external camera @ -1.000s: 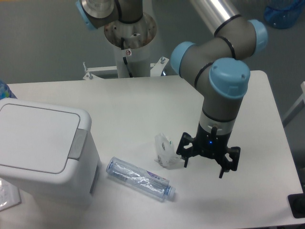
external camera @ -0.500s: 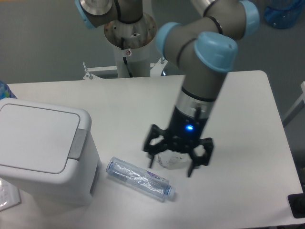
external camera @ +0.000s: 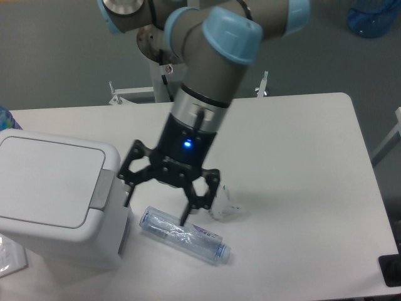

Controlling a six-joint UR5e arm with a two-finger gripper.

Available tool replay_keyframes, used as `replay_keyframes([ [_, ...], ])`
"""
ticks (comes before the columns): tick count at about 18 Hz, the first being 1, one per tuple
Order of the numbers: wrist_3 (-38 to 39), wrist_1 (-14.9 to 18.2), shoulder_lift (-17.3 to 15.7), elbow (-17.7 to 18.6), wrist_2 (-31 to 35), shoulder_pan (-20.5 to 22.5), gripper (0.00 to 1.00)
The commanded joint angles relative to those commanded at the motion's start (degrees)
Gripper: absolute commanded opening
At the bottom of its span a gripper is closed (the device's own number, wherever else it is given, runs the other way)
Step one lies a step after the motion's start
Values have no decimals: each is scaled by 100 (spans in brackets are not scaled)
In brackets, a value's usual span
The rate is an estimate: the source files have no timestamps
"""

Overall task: Open the trash can
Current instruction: 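Move the open gripper toward the white trash can's lid edge, then hook the gripper finger under the lid edge and flip the lid open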

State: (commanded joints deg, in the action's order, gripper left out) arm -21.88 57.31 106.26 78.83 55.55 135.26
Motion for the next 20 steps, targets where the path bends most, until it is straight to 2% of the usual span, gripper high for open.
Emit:
replay_keyframes([
  [9, -35, -220, -149, 563, 185, -26, 100],
  [20, -35, -308, -141, 730, 317, -149, 100],
])
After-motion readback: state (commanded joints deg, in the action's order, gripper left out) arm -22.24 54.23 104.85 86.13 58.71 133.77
